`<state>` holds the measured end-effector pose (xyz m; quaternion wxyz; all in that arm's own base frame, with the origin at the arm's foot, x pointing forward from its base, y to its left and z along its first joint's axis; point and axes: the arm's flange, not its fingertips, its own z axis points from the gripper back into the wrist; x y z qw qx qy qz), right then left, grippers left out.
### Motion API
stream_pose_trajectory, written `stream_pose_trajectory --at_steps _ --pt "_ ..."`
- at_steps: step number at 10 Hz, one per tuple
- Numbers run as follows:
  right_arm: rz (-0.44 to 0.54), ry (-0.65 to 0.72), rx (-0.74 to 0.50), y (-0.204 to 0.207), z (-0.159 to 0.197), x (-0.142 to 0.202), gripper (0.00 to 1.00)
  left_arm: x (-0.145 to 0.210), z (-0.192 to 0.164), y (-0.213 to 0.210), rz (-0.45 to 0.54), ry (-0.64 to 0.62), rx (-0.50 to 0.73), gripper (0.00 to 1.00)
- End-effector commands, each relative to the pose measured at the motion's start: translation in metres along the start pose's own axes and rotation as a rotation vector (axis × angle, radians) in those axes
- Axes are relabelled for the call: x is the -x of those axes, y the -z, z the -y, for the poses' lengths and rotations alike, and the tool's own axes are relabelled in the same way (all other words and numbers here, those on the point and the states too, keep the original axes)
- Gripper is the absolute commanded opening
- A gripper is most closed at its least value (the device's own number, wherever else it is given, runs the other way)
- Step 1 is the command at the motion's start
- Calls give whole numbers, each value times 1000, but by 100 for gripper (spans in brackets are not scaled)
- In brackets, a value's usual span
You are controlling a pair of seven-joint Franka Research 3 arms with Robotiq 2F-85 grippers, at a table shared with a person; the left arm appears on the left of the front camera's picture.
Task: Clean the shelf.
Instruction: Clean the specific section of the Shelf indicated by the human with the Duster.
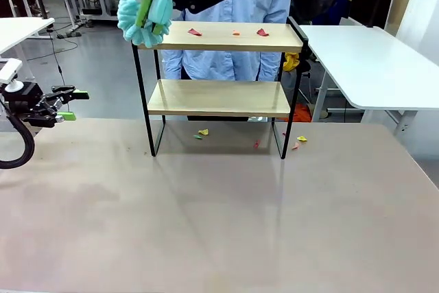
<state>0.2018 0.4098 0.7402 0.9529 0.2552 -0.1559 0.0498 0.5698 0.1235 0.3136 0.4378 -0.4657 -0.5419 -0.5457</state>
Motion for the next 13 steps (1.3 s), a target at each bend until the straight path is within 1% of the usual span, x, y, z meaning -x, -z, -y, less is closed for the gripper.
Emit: stream_pose_trajectory --at_steps 1,2,3,4,5,6,8,10,13 --pt "6 11 3 5 1 -6 13 -4 0 1 0 5 4 100" --pt "91 -3 89 16 -26 -7 13 -4 0 1 0 5 4 100" --pt "167 47 123 28 -50 -21 13 -4 0 1 0 5 4 100" --pt "241 70 168 42 -70 -37 13 -4 0 1 0 5 4 100" --pt "242 92 169 55 -83 -52 13 -4 0 1 0 5 4 100" --pt "270 121 213 67 -93 -64 13 -4 0 1 0 5 4 100" --pt "294 126 299 99 -109 -86 13 -4 0 1 0 5 4 100" --pt "319 95 318 120 -111 -97 13 -4 0 1 0 5 4 100" --pt "290 75 309 150 -102 -110 13 -4 0 1 0 5 4 100"
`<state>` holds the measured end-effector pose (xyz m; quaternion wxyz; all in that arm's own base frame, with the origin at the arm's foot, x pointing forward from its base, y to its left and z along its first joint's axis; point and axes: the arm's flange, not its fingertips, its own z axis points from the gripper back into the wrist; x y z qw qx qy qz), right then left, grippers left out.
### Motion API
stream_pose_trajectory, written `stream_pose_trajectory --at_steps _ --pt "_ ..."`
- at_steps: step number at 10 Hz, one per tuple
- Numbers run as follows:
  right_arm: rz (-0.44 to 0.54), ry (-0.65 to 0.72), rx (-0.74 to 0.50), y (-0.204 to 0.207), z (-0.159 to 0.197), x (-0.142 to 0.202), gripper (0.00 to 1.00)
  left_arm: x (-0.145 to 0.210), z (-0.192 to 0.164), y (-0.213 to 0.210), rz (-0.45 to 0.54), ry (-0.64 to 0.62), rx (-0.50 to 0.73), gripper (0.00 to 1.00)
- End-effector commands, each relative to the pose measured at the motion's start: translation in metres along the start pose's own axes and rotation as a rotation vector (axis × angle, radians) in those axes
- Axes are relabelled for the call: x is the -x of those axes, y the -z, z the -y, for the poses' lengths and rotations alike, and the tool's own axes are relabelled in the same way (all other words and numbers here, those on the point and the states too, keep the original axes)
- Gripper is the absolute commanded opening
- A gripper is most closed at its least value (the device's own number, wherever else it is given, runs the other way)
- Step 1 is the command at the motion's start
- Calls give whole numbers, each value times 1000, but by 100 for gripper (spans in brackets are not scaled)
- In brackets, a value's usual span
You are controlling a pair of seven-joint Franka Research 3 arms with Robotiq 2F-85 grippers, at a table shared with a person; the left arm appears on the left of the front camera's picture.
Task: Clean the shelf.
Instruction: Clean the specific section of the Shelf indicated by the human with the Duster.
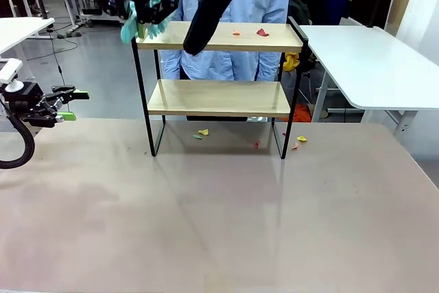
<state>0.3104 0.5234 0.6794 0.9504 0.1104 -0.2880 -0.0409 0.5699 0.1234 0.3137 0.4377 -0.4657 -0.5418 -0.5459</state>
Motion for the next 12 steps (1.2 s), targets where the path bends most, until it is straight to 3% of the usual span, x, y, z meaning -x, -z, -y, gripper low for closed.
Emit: stream_pose_trajectory --at_steps 1,5,6,10,12 --pt "-24 15 -19 14 -56 -20 13 -4 0 1 0 5 3 100" --pt "-130 62 -13 30 -55 -23 13 -4 0 1 0 5 3 100" --pt "-62 17 -12 44 -35 -6 13 -4 0 1 0 5 3 100" --pt "-79 34 -2 46 -41 -8 13 -4 0 1 0 5 3 100" --pt "-113 65 -1 46 -4 -25 13 -4 0 1 0 5 3 100"
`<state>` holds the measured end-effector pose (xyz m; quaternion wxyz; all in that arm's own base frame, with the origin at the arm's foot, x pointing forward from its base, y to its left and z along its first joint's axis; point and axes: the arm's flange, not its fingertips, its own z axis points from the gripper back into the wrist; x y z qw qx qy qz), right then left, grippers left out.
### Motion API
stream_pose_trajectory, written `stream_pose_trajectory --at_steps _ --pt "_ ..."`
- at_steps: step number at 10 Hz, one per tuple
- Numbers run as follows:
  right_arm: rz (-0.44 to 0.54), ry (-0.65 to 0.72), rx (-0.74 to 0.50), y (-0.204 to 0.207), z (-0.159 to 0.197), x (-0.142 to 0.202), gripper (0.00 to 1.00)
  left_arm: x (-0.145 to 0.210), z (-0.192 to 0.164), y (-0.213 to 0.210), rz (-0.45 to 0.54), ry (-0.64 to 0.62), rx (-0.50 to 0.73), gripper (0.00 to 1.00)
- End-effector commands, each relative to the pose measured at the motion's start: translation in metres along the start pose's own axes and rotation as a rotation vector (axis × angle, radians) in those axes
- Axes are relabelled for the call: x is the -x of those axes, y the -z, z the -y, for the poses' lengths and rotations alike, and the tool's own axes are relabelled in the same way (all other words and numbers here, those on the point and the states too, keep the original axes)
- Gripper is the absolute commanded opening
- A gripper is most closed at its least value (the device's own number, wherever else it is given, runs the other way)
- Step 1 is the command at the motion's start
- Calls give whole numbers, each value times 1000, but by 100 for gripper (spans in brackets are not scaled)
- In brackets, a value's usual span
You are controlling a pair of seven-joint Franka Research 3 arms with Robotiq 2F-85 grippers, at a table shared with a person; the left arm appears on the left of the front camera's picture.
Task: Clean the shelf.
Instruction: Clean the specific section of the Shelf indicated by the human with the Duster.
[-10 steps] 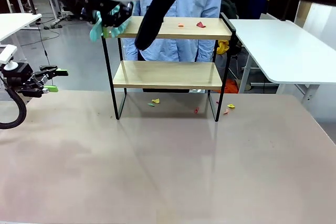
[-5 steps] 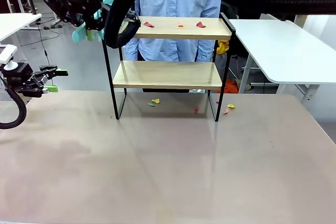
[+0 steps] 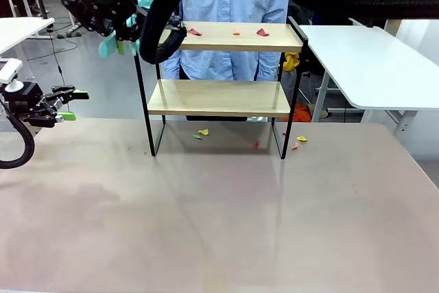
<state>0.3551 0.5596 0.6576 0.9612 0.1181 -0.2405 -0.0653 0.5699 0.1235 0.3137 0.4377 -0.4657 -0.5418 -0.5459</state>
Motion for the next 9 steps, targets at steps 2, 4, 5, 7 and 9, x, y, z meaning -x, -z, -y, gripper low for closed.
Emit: stream_pose_trajectory --at_steps 2,4,5,7,9 --pt "-70 13 -46 -7 63 -20 13 -4 0 1 0 4 3 100" --pt "-83 32 -28 -4 94 -31 13 -4 0 1 0 4 3 100" --pt "-92 29 -20 -2 111 -37 13 -4 0 1 0 4 3 100" --pt "-115 44 17 5 143 -45 13 -4 0 1 0 4 3 100" --pt "-113 90 34 3 178 -54 13 -4 0 1 0 4 3 100"
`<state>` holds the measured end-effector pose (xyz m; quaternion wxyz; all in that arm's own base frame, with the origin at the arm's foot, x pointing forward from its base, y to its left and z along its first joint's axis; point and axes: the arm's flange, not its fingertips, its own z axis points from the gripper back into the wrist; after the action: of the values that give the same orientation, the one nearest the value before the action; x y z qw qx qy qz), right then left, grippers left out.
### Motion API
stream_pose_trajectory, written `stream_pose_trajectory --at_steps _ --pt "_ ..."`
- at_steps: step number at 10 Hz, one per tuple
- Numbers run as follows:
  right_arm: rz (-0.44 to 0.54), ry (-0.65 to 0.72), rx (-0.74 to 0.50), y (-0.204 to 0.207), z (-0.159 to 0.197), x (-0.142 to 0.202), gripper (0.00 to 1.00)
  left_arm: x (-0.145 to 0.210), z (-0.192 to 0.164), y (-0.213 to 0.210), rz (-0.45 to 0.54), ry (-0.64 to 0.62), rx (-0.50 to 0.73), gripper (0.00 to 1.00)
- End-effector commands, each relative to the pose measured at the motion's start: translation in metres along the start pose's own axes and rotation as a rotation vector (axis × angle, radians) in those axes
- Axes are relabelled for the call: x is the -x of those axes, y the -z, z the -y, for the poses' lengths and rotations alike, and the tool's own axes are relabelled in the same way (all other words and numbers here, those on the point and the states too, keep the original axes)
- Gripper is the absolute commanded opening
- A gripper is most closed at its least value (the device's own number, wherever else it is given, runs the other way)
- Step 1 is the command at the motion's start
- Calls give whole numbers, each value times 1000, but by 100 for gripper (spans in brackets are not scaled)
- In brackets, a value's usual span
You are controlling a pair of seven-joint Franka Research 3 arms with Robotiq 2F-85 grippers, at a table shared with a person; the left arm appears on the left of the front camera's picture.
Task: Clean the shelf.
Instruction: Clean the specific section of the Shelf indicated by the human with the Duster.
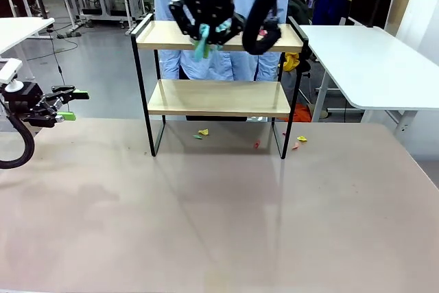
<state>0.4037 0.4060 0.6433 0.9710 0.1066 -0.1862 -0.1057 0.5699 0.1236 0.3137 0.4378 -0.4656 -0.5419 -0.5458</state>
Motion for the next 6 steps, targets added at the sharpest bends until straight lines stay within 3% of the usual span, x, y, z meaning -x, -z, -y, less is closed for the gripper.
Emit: stream_pose_trajectory --at_steps 1,6 --pt "-9 32 -17 -5 49 1 13 -4 0 1 0 4 3 100" --pt "2 143 59 -21 130 -25 13 -4 0 1 0 4 3 100"
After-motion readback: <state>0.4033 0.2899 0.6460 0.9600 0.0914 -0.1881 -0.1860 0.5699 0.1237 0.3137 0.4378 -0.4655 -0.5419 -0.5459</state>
